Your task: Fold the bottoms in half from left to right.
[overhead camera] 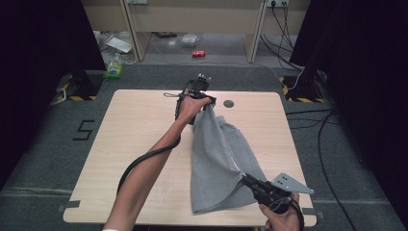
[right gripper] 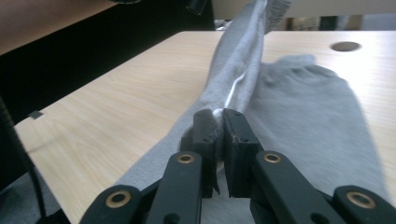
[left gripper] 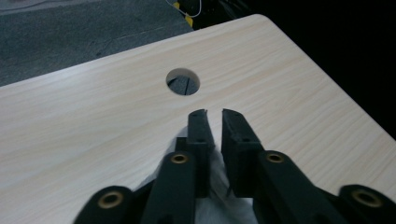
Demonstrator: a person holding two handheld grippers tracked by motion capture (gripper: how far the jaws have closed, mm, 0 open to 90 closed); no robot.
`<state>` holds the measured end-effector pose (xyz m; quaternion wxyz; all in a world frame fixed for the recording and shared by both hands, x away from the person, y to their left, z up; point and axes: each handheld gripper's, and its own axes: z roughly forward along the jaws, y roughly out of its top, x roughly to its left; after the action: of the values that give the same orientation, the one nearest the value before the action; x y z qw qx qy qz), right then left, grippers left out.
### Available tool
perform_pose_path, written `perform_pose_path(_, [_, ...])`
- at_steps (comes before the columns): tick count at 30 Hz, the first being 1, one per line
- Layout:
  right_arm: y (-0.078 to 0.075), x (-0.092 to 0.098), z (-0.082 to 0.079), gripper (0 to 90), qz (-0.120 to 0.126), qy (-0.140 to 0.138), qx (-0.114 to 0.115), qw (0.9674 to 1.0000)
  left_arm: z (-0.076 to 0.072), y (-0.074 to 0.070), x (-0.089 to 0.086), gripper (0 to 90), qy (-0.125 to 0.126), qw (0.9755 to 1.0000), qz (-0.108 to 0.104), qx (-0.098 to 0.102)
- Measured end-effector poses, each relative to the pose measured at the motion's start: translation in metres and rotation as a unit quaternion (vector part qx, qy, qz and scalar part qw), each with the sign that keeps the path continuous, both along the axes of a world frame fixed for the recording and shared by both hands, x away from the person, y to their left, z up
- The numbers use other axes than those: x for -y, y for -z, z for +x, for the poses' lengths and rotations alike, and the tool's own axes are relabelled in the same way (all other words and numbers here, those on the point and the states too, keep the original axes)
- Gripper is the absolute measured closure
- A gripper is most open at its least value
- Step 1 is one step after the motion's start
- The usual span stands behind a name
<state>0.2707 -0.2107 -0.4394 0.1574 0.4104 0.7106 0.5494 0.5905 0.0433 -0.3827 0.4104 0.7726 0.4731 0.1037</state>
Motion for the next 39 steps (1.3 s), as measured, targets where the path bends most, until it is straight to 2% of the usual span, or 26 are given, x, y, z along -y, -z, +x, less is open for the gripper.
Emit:
perform_pose_path(4, [0.003,0.011,-0.004,84.7,-0.001,0.018,-0.001,0.9998,0.002,-0.004,0.021,83.8,0.013,0.9999,-0.003,0.002])
perform_pose_path(6, [0.007,0.016,-0.004,84.8,0.0,0.023,-0.006,0.9997,0.001,-0.003,0.028,84.1,0.019,0.9998,0.004,0.003])
perform_pose_path(12, [0.01,0.028,-0.004,84.8,0.003,0.041,-0.009,0.9991,0.0,0.006,0.033,83.2,0.023,0.9997,0.01,-0.004])
perform_pose_path(21, [0.006,0.04,-0.004,84.9,0.004,0.06,0.0,0.9982,0.002,0.01,0.024,80.9,0.018,0.9997,0.014,-0.01])
perform_pose_path(25, [0.013,0.052,-0.001,84.9,-0.007,0.075,-0.016,0.997,0.002,0.013,0.017,78.6,0.014,0.9997,0.014,-0.013])
perform_pose_path(26, [0.019,0.058,0.001,84.9,-0.01,0.083,-0.032,0.996,0.002,0.014,0.015,78.0,0.013,0.9997,0.016,-0.014])
perform_pose_path(28, [0.023,0.06,0.002,84.8,-0.013,0.084,-0.04,0.9956,0.002,0.017,0.011,76.6,0.011,0.9997,0.017,-0.016])
perform_pose_path(29, [0.029,0.064,0.003,84.7,-0.02,0.084,-0.051,0.9949,0.003,0.02,0.007,75.4,0.009,0.9996,0.016,-0.021])
perform_pose_path(33, [0.034,0.067,0.004,84.3,-0.03,0.079,-0.062,0.9944,0.004,0.024,0.002,74.5,0.004,0.9995,0.016,-0.026])
perform_pose_path(34, [0.035,0.067,0.005,82.8,-0.039,0.08,-0.064,0.994,0.005,0.025,0.001,73.2,0.005,0.9995,0.017,-0.028])
perform_pose_path(37, [0.035,0.067,0.005,80.1,-0.042,0.085,-0.067,0.9932,0.004,0.027,0.0,70.8,0.008,0.9993,0.023,-0.03])
perform_pose_path(38, [0.034,0.067,0.005,76.6,-0.044,0.088,-0.069,0.9928,0.004,0.027,0.0,70.8,0.01,0.9991,0.026,-0.031])
perform_pose_path(39, [0.033,0.069,0.005,68.4,-0.037,0.098,-0.074,0.9917,0.004,0.027,-0.001,67.9,0.011,0.9991,0.027,-0.031])
